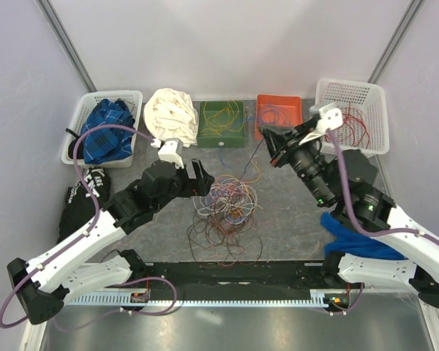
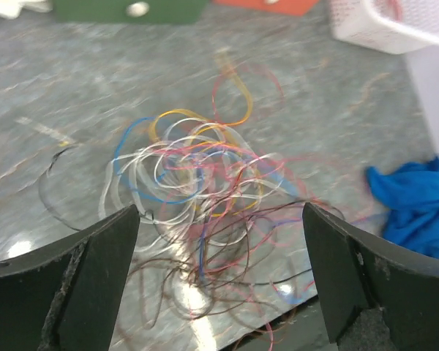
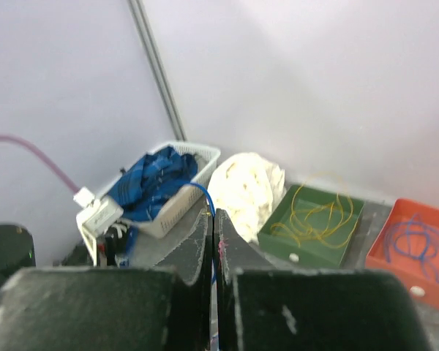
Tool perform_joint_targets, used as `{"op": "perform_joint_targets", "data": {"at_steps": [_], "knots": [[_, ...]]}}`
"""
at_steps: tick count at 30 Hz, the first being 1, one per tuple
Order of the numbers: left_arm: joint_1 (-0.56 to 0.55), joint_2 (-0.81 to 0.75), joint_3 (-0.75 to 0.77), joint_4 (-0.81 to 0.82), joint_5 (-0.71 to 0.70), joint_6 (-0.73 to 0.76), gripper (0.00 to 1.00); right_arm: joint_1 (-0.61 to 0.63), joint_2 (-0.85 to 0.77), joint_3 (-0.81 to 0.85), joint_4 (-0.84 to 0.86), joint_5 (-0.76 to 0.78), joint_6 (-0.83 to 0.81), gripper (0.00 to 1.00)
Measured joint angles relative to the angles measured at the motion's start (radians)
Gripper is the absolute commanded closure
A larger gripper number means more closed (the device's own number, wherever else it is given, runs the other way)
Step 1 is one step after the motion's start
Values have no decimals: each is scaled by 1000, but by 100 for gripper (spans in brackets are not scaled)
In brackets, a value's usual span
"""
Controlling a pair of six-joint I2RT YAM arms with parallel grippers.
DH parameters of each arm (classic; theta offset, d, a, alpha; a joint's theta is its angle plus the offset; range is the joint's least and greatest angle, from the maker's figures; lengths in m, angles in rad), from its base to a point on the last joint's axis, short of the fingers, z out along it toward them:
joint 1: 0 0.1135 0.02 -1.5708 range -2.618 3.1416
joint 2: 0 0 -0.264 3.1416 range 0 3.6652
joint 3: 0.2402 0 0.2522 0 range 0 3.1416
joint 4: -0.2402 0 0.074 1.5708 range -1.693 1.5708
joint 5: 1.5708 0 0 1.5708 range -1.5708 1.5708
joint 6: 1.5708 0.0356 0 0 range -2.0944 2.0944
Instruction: Untangle the cables
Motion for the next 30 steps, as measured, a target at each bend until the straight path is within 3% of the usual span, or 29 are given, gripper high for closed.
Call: {"op": "perform_joint_targets", "data": {"at_steps": [6,9,12,16,19,25,30], "knots": [[1,-105,-53,-27,-89,-11,0,-1,28,155,-40,63,-37,100],[3,-169,-104,37,-106,-13,0,-1,65,224,-71,89,-56,100],[5,-226,-203,199,-64,-5,0,-1,111,292,-109,98,-66,100],[3,-283,-462,647,68,47,0,-1,154,371,-158,101,-68,100],[-4,-237,-590,909,163,111,0,-1,167,407,-190,104,-59,100],[-56,-62,-592,1197,278,236,0,-1,176,459,-241,100,-29,100],[-77,51,-560,1321,340,282,4,-1,178,468,-269,90,-4,100]]}}
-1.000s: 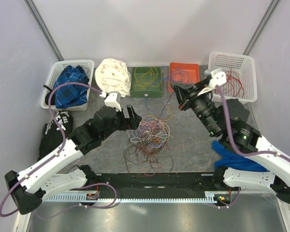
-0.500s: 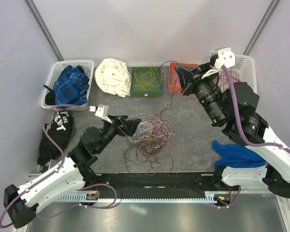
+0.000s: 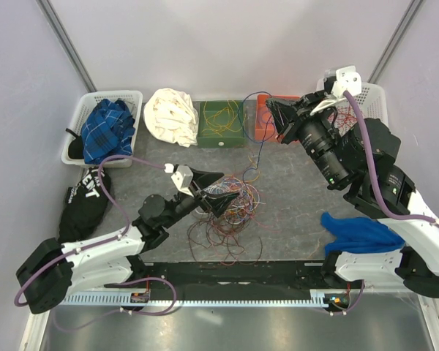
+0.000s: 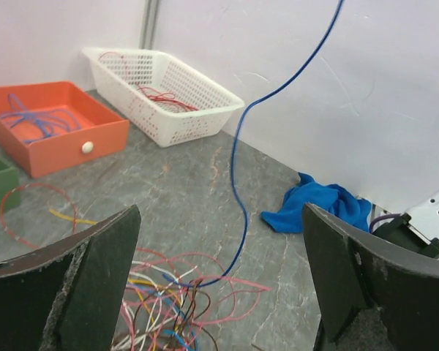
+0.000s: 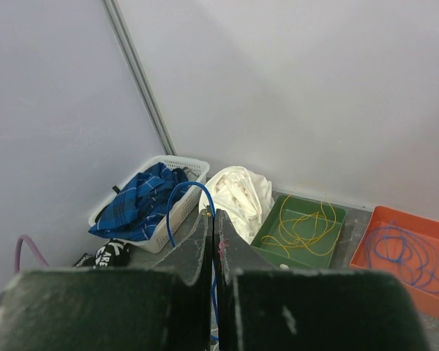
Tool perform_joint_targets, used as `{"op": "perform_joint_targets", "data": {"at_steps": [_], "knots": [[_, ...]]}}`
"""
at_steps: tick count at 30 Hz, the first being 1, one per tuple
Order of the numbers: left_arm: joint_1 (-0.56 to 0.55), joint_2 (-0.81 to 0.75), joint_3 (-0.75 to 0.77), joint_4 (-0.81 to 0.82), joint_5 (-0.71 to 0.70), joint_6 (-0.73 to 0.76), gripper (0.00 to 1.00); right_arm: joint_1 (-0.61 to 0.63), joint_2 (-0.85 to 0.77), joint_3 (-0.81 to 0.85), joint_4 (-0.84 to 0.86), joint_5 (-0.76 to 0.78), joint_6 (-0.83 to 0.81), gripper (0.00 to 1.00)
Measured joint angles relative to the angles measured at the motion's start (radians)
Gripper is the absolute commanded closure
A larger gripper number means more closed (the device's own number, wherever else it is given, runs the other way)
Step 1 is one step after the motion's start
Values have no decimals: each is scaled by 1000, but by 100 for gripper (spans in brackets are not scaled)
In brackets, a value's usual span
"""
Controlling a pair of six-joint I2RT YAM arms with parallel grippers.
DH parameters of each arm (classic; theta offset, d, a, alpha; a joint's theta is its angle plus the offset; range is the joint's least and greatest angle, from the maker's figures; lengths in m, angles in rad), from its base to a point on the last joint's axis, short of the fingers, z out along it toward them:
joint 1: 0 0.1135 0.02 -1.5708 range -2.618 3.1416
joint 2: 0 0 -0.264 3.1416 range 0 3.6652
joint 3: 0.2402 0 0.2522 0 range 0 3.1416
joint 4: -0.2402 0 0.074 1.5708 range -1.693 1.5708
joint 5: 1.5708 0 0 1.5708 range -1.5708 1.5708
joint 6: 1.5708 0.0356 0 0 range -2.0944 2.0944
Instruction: Untangle the cables
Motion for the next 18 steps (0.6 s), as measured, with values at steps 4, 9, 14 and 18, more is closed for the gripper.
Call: {"op": "perform_joint_targets", "data": {"at_steps": [4,9,14,18], "knots": [[-10,82,51,51,35,15,9,0,3,0,-21,-10,12,100],[-14,232,138,111,56,21,29,0,4,0,-27,-28,28,100],[-15,356,203,114,75,26,98,0,3,0,-28,-31,34,100],[-15,343,225,32,7,33,98,0,-14,-13,-35,-23,33,100]]}}
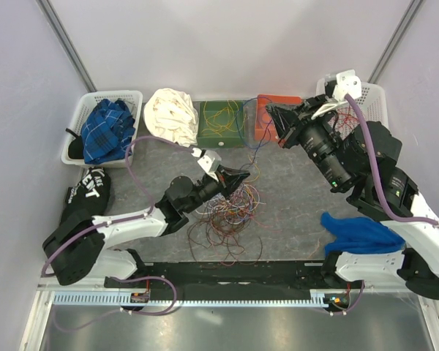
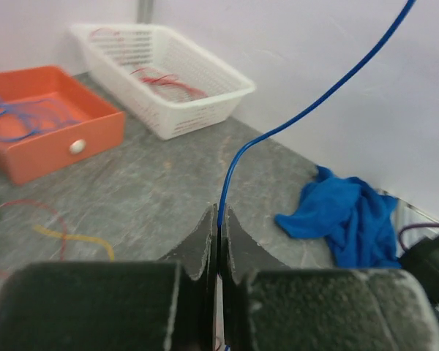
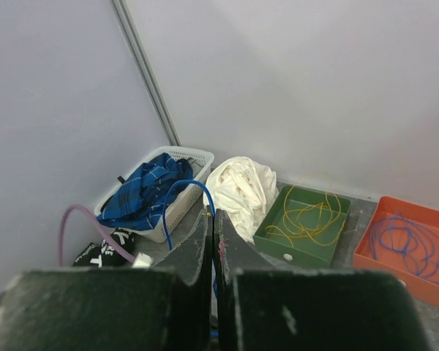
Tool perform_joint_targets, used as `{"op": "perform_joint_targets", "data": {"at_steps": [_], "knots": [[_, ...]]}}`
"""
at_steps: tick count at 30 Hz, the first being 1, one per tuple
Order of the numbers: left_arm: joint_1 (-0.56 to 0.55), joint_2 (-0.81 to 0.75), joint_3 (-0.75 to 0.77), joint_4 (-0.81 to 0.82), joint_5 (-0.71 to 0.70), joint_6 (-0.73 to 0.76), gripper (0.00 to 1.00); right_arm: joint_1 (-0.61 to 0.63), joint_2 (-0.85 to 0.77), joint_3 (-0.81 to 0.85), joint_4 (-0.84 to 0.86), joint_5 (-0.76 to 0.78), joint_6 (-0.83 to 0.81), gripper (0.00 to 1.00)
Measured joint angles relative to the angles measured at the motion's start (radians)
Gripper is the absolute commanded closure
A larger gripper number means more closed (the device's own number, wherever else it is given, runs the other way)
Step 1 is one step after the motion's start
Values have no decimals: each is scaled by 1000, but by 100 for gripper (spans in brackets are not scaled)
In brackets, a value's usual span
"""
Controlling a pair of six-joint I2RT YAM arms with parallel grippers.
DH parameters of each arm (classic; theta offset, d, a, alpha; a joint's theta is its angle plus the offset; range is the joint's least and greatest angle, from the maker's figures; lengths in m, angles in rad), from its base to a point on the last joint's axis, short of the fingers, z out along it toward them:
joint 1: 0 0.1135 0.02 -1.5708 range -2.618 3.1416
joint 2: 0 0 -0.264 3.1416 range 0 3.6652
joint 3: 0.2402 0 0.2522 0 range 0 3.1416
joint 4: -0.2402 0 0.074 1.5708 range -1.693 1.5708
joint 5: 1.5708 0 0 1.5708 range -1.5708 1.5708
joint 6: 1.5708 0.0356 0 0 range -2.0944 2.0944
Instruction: Untangle the cables
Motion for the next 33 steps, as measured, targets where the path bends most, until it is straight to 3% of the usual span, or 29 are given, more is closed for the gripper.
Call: {"op": "perform_joint_targets", "data": {"at_steps": [4,7,11,15,22,23,24,27,30,33], "knots": [[1,-106,90,-274,-140,4,98,0,-68,-75,-6,29,-3,100],[11,-170,319,-593,-231,12,98,0,-158,-192,-3,61,-2,100],[22,-188,660,-881,-269,30,98,0,-264,-344,-3,88,11,100],[22,-214,832,-1030,-235,30,98,0,-346,-487,18,82,37,100],[22,-189,844,-1157,-127,-17,98,0,-354,-609,61,31,77,100],[22,-172,836,-1172,-110,-27,98,0,-351,-619,67,23,80,94],[22,-158,826,-1183,-96,-36,98,0,-345,-628,74,13,84,76],[22,-121,790,-1226,-45,-60,98,0,-326,-649,99,-41,93,49],[22,-114,772,-1253,-8,-74,98,0,-307,-658,114,-91,101,35],[22,-118,772,-1257,19,-77,98,0,-297,-658,130,-127,97,29]]}}
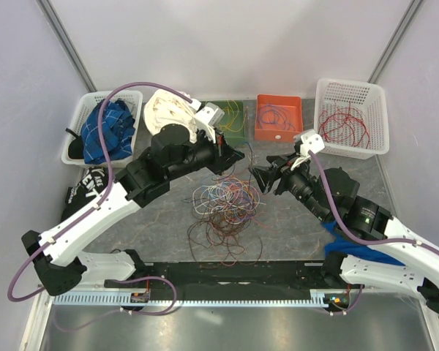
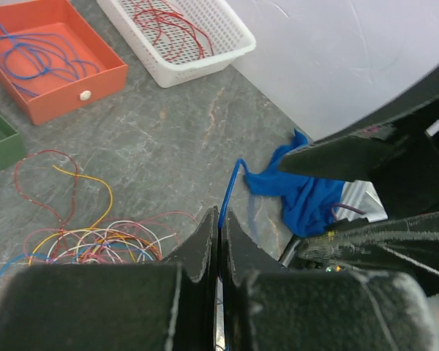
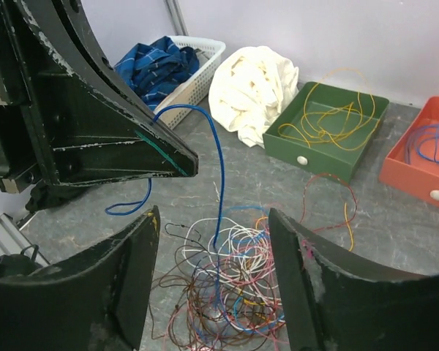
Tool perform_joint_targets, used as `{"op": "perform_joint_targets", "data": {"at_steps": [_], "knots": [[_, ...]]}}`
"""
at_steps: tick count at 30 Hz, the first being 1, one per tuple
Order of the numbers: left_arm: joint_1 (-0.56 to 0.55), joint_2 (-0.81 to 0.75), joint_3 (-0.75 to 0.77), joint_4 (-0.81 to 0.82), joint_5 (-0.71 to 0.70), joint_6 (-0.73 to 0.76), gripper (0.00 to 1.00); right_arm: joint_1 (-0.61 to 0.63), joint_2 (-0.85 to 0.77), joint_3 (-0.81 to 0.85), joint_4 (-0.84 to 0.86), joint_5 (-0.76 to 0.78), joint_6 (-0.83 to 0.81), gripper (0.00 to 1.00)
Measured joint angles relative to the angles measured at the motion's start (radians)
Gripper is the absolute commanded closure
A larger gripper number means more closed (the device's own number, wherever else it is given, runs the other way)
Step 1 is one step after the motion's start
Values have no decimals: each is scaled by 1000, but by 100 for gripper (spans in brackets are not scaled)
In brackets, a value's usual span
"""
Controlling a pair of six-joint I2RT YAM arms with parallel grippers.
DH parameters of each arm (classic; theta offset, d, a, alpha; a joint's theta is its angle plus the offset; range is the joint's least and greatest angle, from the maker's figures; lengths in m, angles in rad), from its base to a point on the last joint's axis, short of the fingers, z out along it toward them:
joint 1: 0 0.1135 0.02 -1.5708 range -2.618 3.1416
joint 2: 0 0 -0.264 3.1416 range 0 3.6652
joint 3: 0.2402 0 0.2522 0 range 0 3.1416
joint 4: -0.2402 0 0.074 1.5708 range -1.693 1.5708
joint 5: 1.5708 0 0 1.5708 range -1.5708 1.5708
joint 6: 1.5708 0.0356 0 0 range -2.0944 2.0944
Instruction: Untangle the cables
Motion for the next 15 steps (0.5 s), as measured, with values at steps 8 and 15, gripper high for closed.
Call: {"op": "perform_joint_targets", "data": {"at_steps": [8,15], "knots": [[0,-45,11,0,35,-2,98,0,8,0,45,-27,-25,31],[0,-65,40,0,54,-2,98,0,73,-26,97,-46,-35,45]]}}
